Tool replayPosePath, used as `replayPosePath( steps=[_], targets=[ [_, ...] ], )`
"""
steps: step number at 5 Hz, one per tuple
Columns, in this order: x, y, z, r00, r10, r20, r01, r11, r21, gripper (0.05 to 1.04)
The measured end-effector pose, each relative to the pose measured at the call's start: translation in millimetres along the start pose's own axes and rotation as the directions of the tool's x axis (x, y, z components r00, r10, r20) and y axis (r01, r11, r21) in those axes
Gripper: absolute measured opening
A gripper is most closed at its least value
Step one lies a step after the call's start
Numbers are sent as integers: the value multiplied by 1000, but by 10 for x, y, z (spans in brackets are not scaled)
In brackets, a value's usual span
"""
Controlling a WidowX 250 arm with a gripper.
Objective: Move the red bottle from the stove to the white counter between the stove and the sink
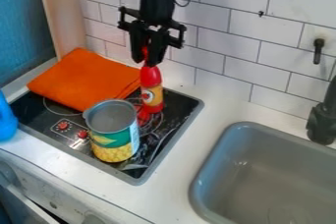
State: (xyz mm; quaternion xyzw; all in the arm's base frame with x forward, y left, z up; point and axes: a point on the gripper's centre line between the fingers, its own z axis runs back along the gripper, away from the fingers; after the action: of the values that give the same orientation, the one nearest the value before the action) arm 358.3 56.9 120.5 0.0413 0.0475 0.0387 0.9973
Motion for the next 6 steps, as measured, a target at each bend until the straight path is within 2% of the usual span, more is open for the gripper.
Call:
replayPosePath(
  steps=[1,2,3,4,5,6],
  targets=[
    [-24,1,5,1000,10,-9,-11,998,-57,335],
    [7,-49,202,999,18,31,-16,998,-67,335],
    [-31,-397,486,988,-101,117,108,993,-51,335],
    [-81,-741,495,968,-221,122,227,973,-36,335],
    [-194,-1023,427,930,-357,87,360,932,-27,335],
    [-193,-1124,177,919,-395,1,395,918,14,335]
  ],
)
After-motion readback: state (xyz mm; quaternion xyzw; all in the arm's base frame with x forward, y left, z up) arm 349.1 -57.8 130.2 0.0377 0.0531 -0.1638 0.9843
